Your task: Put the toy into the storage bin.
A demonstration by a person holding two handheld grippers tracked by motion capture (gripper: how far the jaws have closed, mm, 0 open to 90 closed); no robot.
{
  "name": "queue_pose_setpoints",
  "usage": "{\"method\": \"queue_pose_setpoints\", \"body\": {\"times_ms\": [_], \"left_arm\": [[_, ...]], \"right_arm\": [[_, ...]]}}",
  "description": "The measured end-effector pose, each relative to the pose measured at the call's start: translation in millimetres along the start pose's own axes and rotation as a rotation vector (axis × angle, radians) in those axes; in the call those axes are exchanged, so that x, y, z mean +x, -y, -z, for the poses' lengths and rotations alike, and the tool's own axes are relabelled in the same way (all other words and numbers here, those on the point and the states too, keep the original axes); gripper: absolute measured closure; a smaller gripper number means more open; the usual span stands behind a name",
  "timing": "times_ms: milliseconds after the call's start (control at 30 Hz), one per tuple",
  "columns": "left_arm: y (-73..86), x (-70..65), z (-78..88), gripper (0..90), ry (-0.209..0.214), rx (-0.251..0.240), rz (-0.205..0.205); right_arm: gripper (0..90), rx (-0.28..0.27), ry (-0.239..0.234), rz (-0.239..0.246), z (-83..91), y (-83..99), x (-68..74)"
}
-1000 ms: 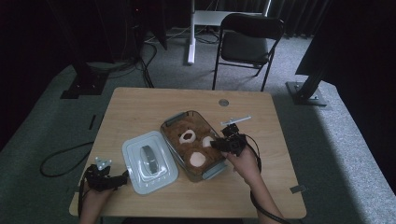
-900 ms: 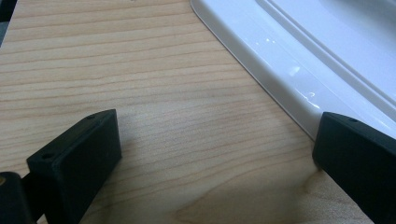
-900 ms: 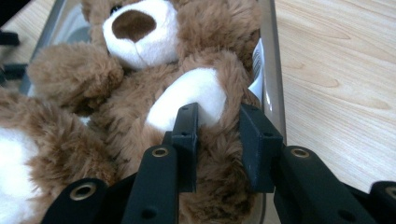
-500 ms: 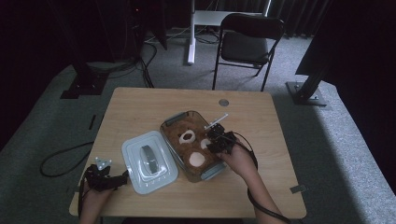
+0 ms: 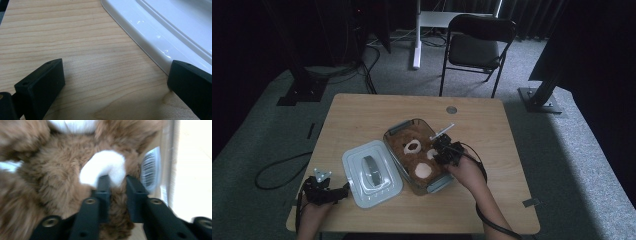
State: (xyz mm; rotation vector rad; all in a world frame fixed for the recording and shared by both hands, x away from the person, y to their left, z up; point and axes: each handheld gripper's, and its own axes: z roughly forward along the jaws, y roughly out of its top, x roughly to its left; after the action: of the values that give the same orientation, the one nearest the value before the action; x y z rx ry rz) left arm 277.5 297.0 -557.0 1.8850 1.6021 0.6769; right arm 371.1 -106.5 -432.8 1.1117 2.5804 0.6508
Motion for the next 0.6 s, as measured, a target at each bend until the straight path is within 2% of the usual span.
{"method": "queue_pose_setpoints", "body": {"times_ms": [33, 100, 133, 167, 200, 233, 267, 300, 333, 367, 400, 433, 467, 500, 533, 567, 600], "left_arm": [[0.0, 0.0, 0.0, 1.8, 0.0, 0.0, 0.0], [-0.1, 0.1, 0.1, 1.8, 0.0, 0.002, -0.002], [0.0, 0.0, 0.0, 1.8, 0.0, 0.0, 0.001], [0.0, 0.0, -0.1, 1.8, 0.0, -0.001, 0.0], [-0.1, 0.0, 0.0, 1.8, 0.0, 0.0, 0.001], [0.0, 0.0, 0.0, 1.8, 0.0, -0.001, 0.001], [0.0, 0.0, -0.1, 1.8, 0.0, -0.001, 0.0], [0.0, 0.0, 0.0, 1.8, 0.0, 0.0, 0.0], [0.0, 0.0, 0.0, 1.8, 0.0, 0.0, 0.0], [0.0, 0.0, 0.0, 1.8, 0.0, 0.0, 0.0], [0.0, 0.0, 0.0, 1.8, 0.0, 0.0, 0.0], [0.0, 0.0, 0.0, 1.8, 0.001, 0.0, 0.001], [0.0, 0.0, 0.0, 1.8, 0.001, 0.0, 0.001], [0.0, -0.1, 0.0, 1.8, 0.001, 0.0, 0.001], [0.0, -0.1, 0.0, 1.8, 0.0, 0.0, 0.001], [0.0, 0.0, 0.0, 1.8, 0.0, 0.001, 0.0], [0.0, 0.0, 0.0, 1.8, 0.0, 0.001, 0.0]], "right_arm": [[69.6, -0.048, -0.043, -0.023, 13.1, 2.8, -4.2], [67.1, -0.063, -0.047, -0.022, 17.7, 3.9, -5.5], [64.5, -0.089, -0.055, -0.032, 27.2, 5.6, -7.5], [56.9, -0.113, -0.1, -0.043, 36.2, 7.9, -9.0], [56.9, -0.113, -0.1, -0.043, 36.2, 7.9, -9.0], [51.1, -0.134, -0.105, -0.048, 44.5, 9.6, -7.9], [51.1, -0.134, -0.105, -0.048, 44.5, 9.6, -7.9], [47.8, -0.16, -0.111, -0.047, 51.3, 11.3, -4.1], [47.8, -0.16, -0.111, -0.047, 51.3, 11.3, -4.1], [47.5, -0.193, -0.139, -0.045, 56.9, 13.7, 1.7], [47.5, -0.193, -0.139, -0.045, 56.9, 13.7, 1.7], [46.3, -0.214, -0.163, -0.028, 61.8, 15.6, 9.3], [46.3, -0.214, -0.163, -0.028, 61.8, 15.6, 9.3], [46.2, -0.246, -0.187, -0.018, 67.5, 17.7, 17.3], [46.2, -0.246, -0.187, -0.018, 67.5, 17.7, 17.3], [44.6, -0.274, -0.224, -0.014, 73.4, 20.2, 23.6], [44.6, -0.274, -0.224, -0.014, 73.4, 20.2, 23.6]]}}
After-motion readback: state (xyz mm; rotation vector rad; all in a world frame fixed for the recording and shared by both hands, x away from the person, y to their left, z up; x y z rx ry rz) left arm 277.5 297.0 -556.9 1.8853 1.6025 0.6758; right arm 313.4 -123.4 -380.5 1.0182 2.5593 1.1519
